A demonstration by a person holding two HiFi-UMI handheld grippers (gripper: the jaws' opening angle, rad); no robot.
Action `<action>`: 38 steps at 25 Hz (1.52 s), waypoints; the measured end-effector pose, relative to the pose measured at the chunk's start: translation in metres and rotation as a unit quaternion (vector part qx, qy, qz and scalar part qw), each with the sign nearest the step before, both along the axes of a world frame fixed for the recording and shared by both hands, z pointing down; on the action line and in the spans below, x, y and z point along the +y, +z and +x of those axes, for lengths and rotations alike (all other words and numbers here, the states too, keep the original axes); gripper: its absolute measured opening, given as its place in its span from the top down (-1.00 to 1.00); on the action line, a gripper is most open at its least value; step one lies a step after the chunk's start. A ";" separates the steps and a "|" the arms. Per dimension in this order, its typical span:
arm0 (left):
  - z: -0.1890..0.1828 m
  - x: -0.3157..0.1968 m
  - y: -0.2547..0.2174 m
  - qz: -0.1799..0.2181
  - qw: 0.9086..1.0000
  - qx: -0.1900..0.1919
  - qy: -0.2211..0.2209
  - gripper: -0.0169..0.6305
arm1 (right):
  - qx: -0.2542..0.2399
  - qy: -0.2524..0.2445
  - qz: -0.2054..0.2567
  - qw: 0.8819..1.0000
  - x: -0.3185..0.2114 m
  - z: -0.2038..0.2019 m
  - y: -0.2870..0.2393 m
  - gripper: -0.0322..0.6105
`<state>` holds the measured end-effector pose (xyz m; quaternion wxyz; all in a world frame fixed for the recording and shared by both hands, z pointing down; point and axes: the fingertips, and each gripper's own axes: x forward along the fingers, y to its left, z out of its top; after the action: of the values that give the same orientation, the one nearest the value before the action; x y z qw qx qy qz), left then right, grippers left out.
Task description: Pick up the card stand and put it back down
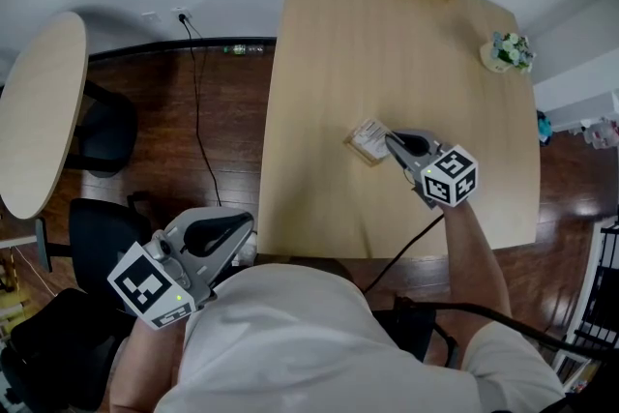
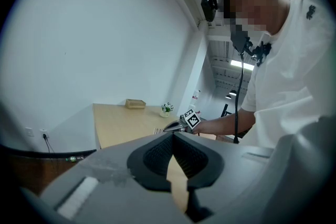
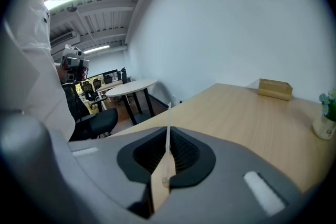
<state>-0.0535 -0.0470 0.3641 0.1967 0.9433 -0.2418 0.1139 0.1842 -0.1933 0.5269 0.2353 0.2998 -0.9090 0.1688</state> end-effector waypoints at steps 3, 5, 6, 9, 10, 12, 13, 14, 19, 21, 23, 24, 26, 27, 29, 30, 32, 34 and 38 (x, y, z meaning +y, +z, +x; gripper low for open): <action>0.000 0.000 0.001 -0.003 1.000 -0.002 -0.001 0.94 | -0.002 0.003 -0.005 1.000 0.001 0.001 0.009 0.84; 0.000 0.001 0.001 -0.006 1.000 -0.002 -0.002 0.94 | -0.005 0.004 -0.008 1.000 0.001 0.002 0.014 0.84; 0.000 0.001 0.001 -0.007 1.000 -0.002 -0.002 0.94 | -0.005 0.004 -0.010 1.000 0.002 0.002 0.016 0.84; 0.001 -0.001 0.002 -0.010 1.000 -0.004 -0.003 0.94 | -0.006 0.002 -0.013 1.000 0.002 0.002 0.023 0.84; 0.001 -0.002 0.002 -0.010 1.000 -0.004 -0.004 0.94 | -0.005 0.000 -0.013 1.000 0.002 0.002 0.024 0.84; 0.002 -0.003 0.003 -0.012 1.000 -0.004 -0.005 0.94 | -0.005 0.000 -0.013 1.000 0.002 0.003 0.027 0.84; 0.002 -0.003 0.003 -0.013 1.000 -0.004 -0.005 0.94 | -0.005 0.001 -0.014 1.000 0.002 0.003 0.028 0.84; 0.001 -0.003 0.003 -0.014 1.000 -0.004 -0.006 0.94 | -0.006 0.002 -0.014 1.000 0.002 0.003 0.029 0.84; 0.002 -0.004 0.004 -0.014 1.000 -0.001 -0.004 0.94 | -0.007 0.001 -0.010 1.000 0.003 0.004 0.029 0.84; 0.003 -0.004 0.004 -0.014 1.000 -0.001 -0.003 0.94 | -0.009 0.002 -0.010 1.000 0.003 0.004 0.029 0.84; 0.003 -0.004 0.005 -0.014 1.000 -0.002 -0.001 0.94 | -0.010 0.001 -0.011 1.000 0.003 0.005 0.029 0.84; 0.002 -0.004 0.005 -0.014 1.000 -0.003 0.000 0.94 | -0.011 0.000 -0.012 1.000 0.003 0.004 0.029 0.83; 0.001 -0.004 0.005 -0.014 1.000 -0.004 0.002 0.94 | -0.015 -0.001 -0.016 1.000 0.004 0.003 0.028 0.82; 0.001 -0.003 0.005 -0.014 1.000 -0.005 0.003 0.94 | -0.019 -0.002 -0.018 1.000 0.005 0.003 0.028 0.79; 0.000 -0.002 0.005 -0.015 1.000 -0.005 0.005 0.94 | -0.024 0.000 -0.017 1.000 0.005 0.003 0.025 0.68; 0.000 -0.001 0.005 -0.015 1.000 -0.005 0.007 0.94 | -0.025 0.001 -0.014 1.000 0.004 0.004 0.023 0.66; -0.002 -0.001 0.006 -0.015 1.000 -0.004 0.009 0.94 | -0.025 0.005 -0.006 1.000 0.002 0.004 0.018 0.62; -0.004 0.000 0.005 -0.014 1.000 -0.003 0.012 0.94 | -0.029 0.012 0.001 1.000 -0.002 0.005 0.010 0.59; -0.004 0.000 0.000 -0.007 0.999 -0.002 0.031 0.94 | -0.026 0.044 0.018 0.999 -0.002 0.015 -0.010 0.57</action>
<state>-0.0576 -0.0472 0.3646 0.1995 0.9488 -0.2116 0.1237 0.1991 -0.1957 0.5166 0.1986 0.3396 -0.9035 0.1702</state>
